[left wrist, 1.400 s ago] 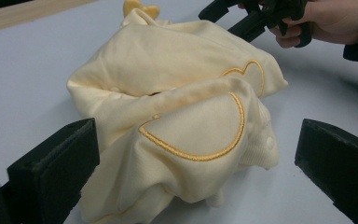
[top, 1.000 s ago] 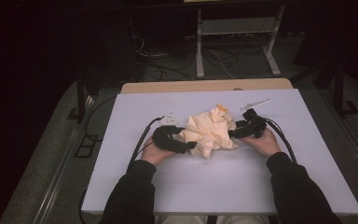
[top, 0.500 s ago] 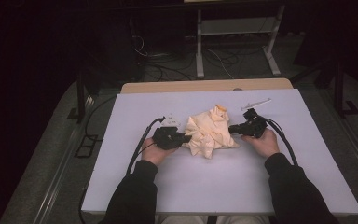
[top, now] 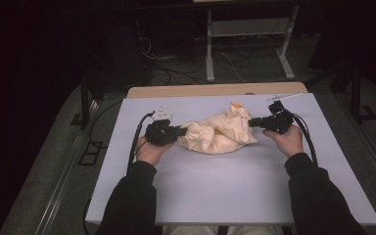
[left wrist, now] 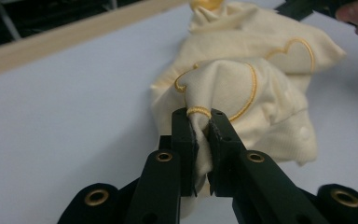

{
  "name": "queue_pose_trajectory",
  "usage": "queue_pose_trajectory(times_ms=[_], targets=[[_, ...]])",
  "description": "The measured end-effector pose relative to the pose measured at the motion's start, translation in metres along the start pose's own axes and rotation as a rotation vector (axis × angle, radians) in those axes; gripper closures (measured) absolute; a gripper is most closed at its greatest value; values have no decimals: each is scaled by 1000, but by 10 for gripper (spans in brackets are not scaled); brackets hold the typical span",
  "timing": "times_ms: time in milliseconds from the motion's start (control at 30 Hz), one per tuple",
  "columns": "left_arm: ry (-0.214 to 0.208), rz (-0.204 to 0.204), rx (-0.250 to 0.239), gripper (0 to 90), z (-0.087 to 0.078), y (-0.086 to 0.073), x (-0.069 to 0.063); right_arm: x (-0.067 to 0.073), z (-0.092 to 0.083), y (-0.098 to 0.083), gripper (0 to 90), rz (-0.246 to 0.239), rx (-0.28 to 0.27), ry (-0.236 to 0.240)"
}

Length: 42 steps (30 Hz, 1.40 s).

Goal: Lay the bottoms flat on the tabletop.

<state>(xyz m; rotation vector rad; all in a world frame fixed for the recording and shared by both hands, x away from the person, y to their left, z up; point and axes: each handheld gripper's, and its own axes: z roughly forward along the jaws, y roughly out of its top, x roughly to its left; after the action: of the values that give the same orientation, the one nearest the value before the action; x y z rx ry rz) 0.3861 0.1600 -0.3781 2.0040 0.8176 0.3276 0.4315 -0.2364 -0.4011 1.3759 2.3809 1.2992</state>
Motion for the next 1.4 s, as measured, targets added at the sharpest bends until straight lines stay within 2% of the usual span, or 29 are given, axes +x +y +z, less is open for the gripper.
queue_pose_trajectory(times_ms=[33, 67, 167, 200, 367, 467, 633, 733, 767, 867, 967, 1000, 1033, 1067, 1133, 1233, 1367, 1400], targets=[[0, 0, 0, 816, 0, 0, 0, 0, 0, 0, 812, 0, 0, 0], [14, -13, -14, 816, -7, 7, 3, 1, -7, 5, 812, -4, -12, -12], [26, -11, -27, 816, -13, 13, 4, 2, -17, 12, 813, -2, -35, -22], [34, -8, -40, 816, -20, 21, 4, 3, -22, 15, 812, 5, -45, -24], [49, 2, -64, 817, -30, 35, 2, 4, -43, 32, 813, 9, -70, -58], [56, -6, -111, 818, -43, 50, 1, 6, -55, 46, 813, 7, -80, -89], [72, -15, -135, 818, -54, 62, 5, 1, -60, 58, 813, 36, -82, -106], [84, -23, -130, 818, -56, 62, 8, -4, -57, 58, 813, 78, -98, -84], [92, -38, -108, 818, -56, 59, 12, -4, -56, 58, 813, 86, -101, -72], [102, -52, -91, 818, -53, 53, 16, -2, -52, 57, 813, 90, -95, -60], [107, -92, -66, 818, -44, 39, 23, 10, -42, 57, 813, 50, -57, -58], [103, -120, -56, 817, -38, 28, 26, 13, -39, 57, 813, 37, -48, -56], [103, -120, -56, 817, -38, 28, 26, 16, -36, 56, 813, 24, -36, -57], [105, -130, -48, 817, -35, 23, 27, 16, -36, 56, 813, 24, -36, -57], [108, -145, -30, 816, -30, 14, 30, 24, -27, 54, 812, -6, -7, -59], [105, -167, -6, 814, -26, 0, 36, 26, -20, 50, 813, -6, 6, -50], [93, -181, 16, 797, -25, -8, 40, 25, -13, 43, 813, 7, 9, -39], [114, -174, 32, 758, -25, -10, 39, 24, -10, 38, 812, 22, 10, -31]])
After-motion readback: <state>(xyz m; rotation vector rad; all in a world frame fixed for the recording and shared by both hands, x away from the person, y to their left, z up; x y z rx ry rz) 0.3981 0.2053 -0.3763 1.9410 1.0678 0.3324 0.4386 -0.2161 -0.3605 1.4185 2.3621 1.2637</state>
